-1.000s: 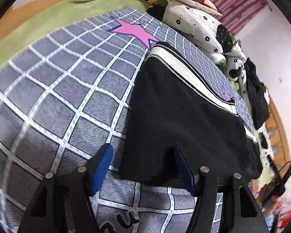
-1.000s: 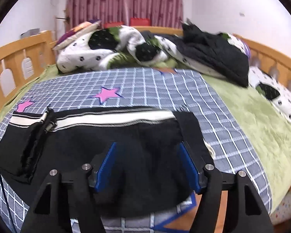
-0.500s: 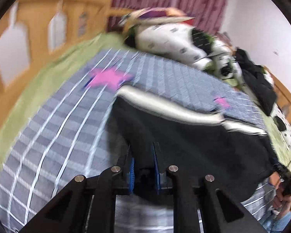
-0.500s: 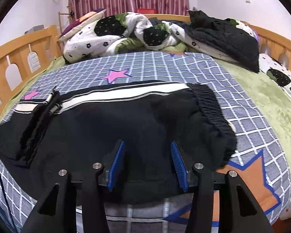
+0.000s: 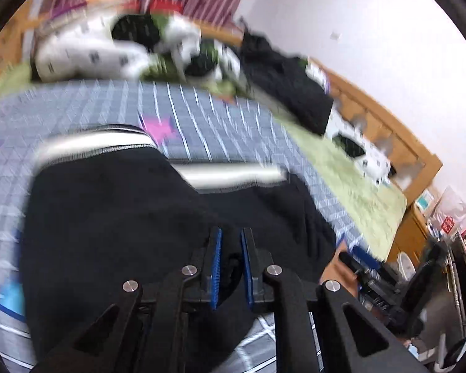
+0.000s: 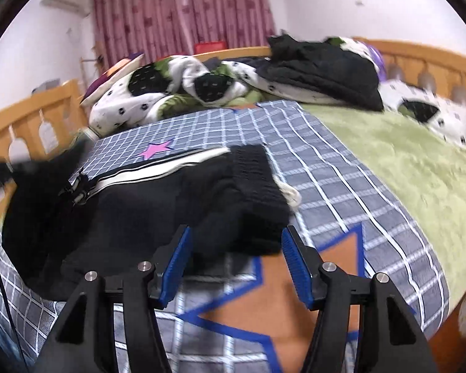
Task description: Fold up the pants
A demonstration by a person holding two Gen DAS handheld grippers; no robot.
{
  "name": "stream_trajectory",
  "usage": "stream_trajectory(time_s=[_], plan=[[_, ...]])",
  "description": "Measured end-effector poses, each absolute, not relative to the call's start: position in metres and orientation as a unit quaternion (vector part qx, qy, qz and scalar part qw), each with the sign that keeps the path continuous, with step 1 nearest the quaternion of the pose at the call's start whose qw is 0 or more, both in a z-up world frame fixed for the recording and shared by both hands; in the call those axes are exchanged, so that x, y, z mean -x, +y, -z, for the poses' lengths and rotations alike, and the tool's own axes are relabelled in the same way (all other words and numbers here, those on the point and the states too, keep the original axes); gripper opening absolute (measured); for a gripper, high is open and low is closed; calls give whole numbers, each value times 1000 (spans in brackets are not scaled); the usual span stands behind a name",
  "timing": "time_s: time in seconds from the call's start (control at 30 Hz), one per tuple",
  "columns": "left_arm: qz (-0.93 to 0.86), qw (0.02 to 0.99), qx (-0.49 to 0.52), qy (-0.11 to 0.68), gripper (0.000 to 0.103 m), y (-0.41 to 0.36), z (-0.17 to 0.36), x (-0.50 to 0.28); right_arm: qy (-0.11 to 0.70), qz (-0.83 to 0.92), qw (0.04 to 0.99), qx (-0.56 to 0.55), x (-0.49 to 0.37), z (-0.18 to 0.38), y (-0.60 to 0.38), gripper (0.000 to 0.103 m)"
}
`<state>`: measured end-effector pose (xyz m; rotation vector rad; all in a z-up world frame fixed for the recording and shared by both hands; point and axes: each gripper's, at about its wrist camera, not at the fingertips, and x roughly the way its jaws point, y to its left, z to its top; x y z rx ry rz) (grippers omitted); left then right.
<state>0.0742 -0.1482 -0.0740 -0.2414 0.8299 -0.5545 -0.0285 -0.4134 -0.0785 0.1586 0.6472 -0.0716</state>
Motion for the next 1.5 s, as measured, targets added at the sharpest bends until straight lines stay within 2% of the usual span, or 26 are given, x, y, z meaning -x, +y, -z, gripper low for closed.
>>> stream_trajectory(time_s=[0.13,0.27,0.3,0.33,0.4,0.47,0.63,0.8,0.87,0.9,0.97,1.03,1.17,1.37,1.5], plan=[[280,852,115,428,11,-165,104,-66,332,38,938,-91,30,85,-420,59],[262,878,74,393,13,-140,78,-39,334,13,938,-93,29,84,-409,59],[254,889,61,376,22,-128,67,-31,332,6,939,-91,28,82,-403,59],[244,897,54,364,37,-117,61,-27,329,-4,940,-87,27,80,-395,59],[202,917,39,341,58,-87,49,-18,328,-23,941,-82,23,74,-377,59],[158,932,29,325,58,-54,46,-12,332,-54,937,-89,19,71,-359,59],[73,931,45,355,58,12,64,-9,374,-123,914,-98,-12,74,-294,59],[55,928,50,365,58,39,82,3,432,-143,884,-107,-44,97,-255,57],[47,927,60,368,58,44,90,5,455,-144,873,-104,-55,107,-241,42],[47,927,66,367,58,45,93,6,466,-139,868,-104,-59,112,-236,41],[51,925,78,368,58,47,100,7,464,-139,869,-98,-61,113,-234,22],[66,921,91,374,58,46,103,5,435,-150,882,-100,-51,101,-237,18],[90,913,102,385,58,37,103,1,380,-174,900,-121,-37,76,-251,18],[123,905,114,390,58,24,100,-1,383,-164,901,-121,-34,83,-261,18],[137,904,111,389,58,15,102,0,355,-164,912,-121,-26,71,-275,17]])
